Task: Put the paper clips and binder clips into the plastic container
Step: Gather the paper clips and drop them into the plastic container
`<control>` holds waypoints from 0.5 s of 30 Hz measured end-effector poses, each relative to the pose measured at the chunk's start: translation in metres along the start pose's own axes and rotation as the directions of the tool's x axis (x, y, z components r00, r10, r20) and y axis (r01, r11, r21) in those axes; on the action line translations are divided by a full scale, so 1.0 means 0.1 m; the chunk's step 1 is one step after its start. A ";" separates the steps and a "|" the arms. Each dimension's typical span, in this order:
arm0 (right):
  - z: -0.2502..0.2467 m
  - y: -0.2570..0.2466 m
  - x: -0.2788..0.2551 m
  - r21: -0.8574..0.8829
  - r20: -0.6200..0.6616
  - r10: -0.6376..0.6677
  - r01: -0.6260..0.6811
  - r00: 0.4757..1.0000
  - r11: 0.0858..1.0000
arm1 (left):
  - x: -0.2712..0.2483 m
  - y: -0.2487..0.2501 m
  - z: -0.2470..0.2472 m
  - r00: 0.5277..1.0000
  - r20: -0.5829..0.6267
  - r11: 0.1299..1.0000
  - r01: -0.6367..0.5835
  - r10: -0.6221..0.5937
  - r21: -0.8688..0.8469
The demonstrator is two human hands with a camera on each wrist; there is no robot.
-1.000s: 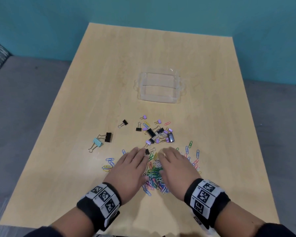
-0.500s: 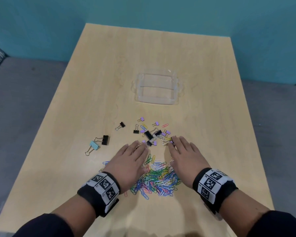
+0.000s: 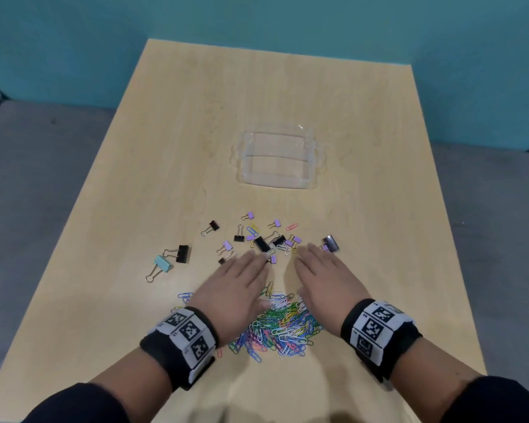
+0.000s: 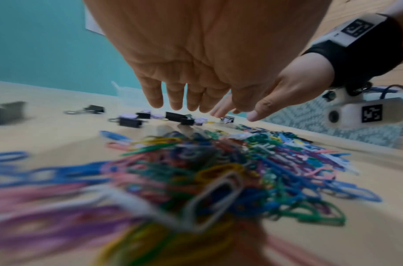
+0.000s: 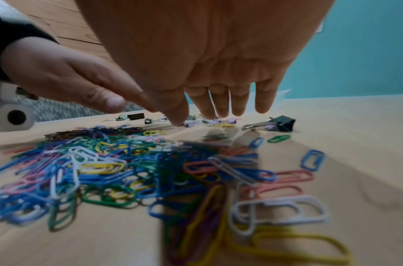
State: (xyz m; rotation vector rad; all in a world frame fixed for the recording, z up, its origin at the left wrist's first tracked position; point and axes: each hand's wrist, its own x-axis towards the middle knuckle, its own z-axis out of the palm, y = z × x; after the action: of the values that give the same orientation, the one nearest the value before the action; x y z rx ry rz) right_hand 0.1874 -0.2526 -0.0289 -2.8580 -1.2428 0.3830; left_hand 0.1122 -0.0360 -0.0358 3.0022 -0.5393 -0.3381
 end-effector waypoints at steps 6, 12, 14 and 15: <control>0.08 -0.15 0.10 0.071 0.062 -0.022 0.017 0.998 0.997 | 0.10 0.20 0.05 1.000 0.019 1.000 -0.008 0.008 0.000; 0.01 -0.21 0.12 0.020 0.057 0.007 -0.008 0.998 1.000 | -0.01 0.06 0.06 1.000 0.015 1.000 0.005 -0.005 0.017; 0.02 -0.21 0.13 0.010 0.044 0.019 -0.019 0.999 1.000 | -0.04 0.01 0.05 1.000 -0.002 1.000 0.011 -0.011 0.015; 0.02 -0.21 0.12 0.012 0.036 0.025 -0.025 0.999 1.000 | -0.05 -0.02 0.05 1.000 -0.006 1.000 0.013 -0.013 0.016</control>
State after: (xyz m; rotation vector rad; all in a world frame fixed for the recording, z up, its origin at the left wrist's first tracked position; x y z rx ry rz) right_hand 0.1795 -0.2296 -0.0316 -2.8715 -1.2072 0.4425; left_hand 0.1069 -0.0326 -0.0394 3.0228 -0.5244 -0.3279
